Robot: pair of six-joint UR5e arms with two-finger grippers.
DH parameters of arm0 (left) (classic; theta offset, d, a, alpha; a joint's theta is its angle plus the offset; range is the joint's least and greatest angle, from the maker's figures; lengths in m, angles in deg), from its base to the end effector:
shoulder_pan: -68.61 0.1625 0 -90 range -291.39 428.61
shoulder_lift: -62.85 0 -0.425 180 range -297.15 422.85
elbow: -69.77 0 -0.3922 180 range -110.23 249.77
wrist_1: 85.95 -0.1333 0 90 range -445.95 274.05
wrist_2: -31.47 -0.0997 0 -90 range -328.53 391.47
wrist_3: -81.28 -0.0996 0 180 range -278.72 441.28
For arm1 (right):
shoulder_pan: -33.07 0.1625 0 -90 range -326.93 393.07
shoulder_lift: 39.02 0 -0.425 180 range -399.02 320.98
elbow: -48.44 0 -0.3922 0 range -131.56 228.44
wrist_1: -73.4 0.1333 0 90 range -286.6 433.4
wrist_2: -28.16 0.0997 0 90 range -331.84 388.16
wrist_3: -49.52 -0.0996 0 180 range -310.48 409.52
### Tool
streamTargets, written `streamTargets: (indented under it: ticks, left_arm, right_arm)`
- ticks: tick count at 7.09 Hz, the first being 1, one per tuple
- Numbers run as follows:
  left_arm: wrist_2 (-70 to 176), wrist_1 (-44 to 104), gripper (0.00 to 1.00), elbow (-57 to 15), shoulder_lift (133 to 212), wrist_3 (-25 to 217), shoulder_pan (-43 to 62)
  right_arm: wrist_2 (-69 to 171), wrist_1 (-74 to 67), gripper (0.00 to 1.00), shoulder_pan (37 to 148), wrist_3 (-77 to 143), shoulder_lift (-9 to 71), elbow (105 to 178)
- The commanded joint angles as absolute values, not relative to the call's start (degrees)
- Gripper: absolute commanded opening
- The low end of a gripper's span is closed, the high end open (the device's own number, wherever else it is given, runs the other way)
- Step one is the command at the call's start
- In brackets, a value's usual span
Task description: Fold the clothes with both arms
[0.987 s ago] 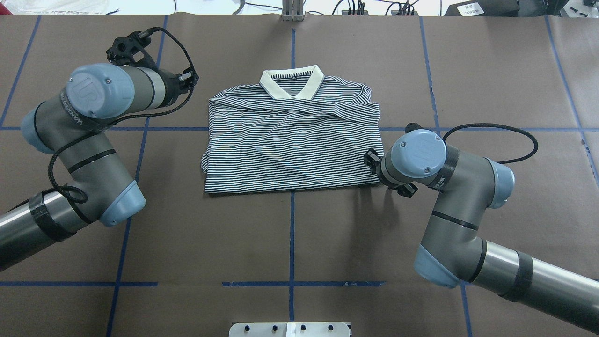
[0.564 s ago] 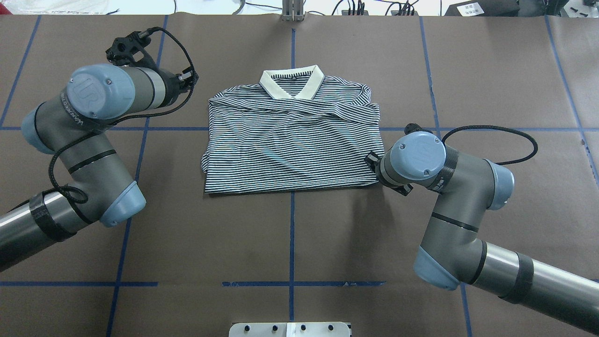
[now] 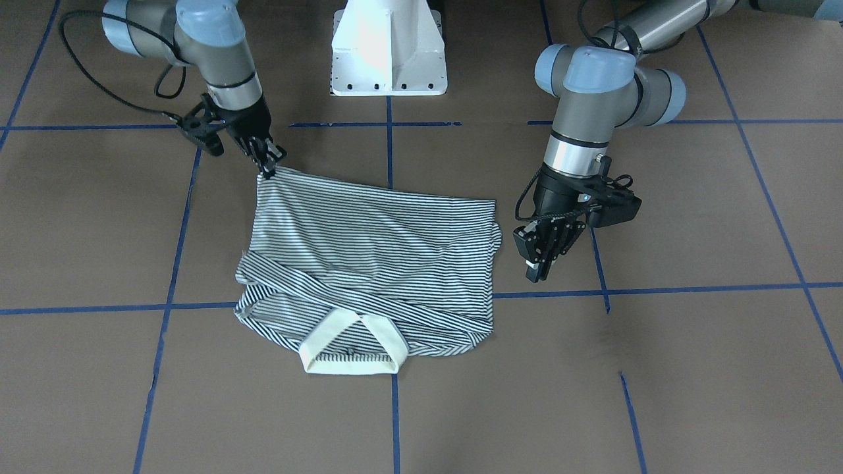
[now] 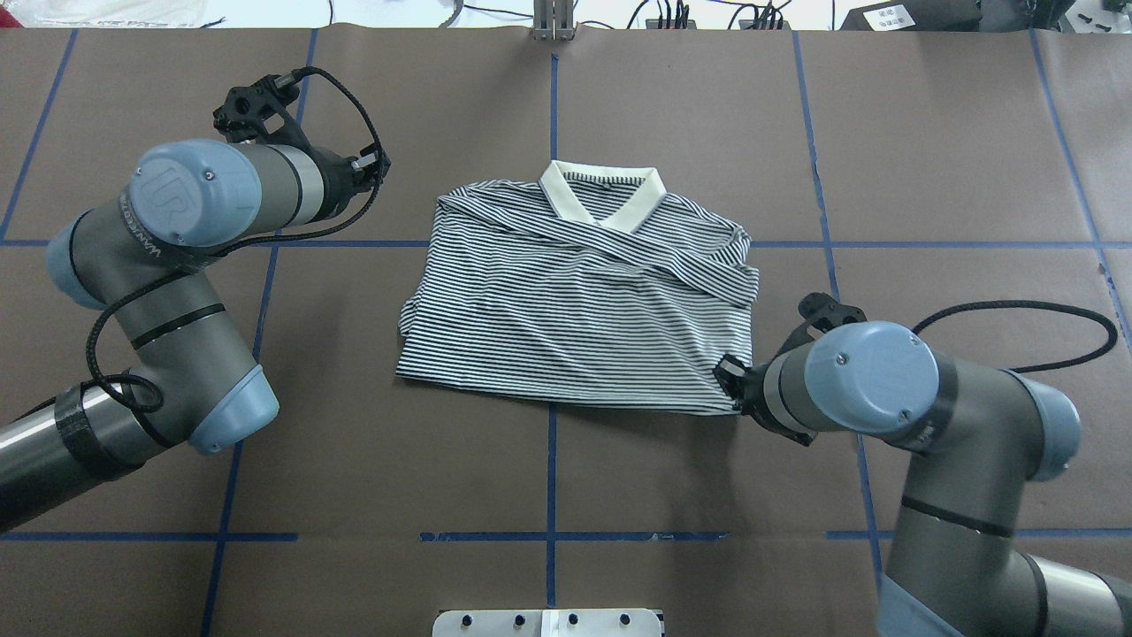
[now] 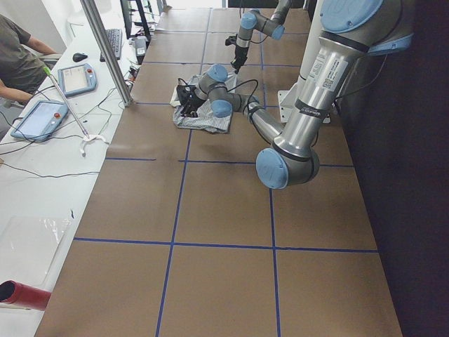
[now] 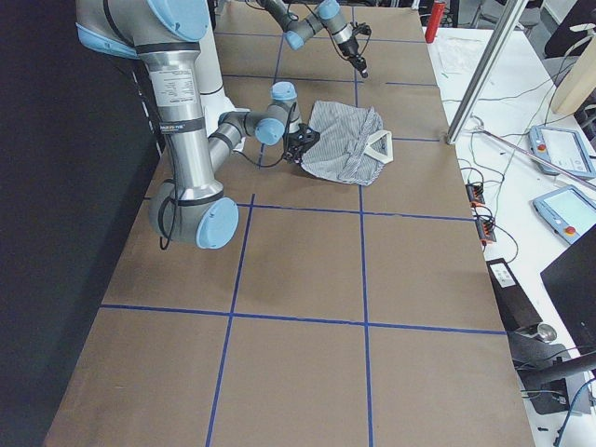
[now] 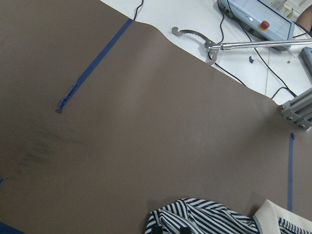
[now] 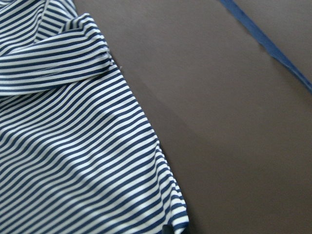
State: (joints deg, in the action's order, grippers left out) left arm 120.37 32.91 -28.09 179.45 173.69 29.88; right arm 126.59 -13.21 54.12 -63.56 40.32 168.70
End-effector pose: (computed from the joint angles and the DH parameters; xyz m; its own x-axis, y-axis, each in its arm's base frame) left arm 0.4205 -0.5105 0.2762 0.3231 -0.3130 -0.8931 0.6531 0.7567 -0.0290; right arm -0.4381 -0.2958 0.3241 0.5125 0.6128 0.6015 -0.5007 0.7824 -0.3703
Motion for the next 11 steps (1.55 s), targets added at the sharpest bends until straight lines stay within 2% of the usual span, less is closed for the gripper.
streamTargets:
  ticks: [1, 2, 3, 4, 6, 8, 11]
  left_arm:
    - [123.47, 32.88, 0.25, -32.61, 178.87, 177.16, 33.19]
    - [125.41, 33.05, 0.28, -33.84, 178.08, 179.44, 33.80]
    - [126.65, 32.96, 0.37, -33.94, 178.08, 180.07, 35.64]
    - [126.92, 33.05, 0.39, -34.81, 176.95, 182.68, 39.05]
    - [125.35, 32.44, 0.43, -36.40, 175.10, 189.46, 47.14]
    - [124.90, 22.64, 0.47, -36.58, 175.09, 190.62, 51.01]
    - [123.32, 19.88, 0.47, -36.49, 175.35, 190.62, 51.65]
  right_arm:
    - [133.83, -26.12, 0.00, 45.92, -63.85, 44.47, 181.12]
    - [137.81, -27.05, 0.00, 44.25, -63.85, 44.47, 181.59]
    - [138.11, -27.32, 0.99, 43.01, -64.29, 44.21, 181.07]
    - [138.20, -27.33, 1.00, 43.26, -64.64, 44.21, 181.16]
    - [138.55, -27.15, 1.00, 51.05, -64.47, 42.64, 182.56]
    - [137.93, -27.15, 1.00, 55.81, -63.94, 41.05, 180.98]
    - [137.93, -27.15, 1.00, 56.27, -64.03, 41.04, 180.89]
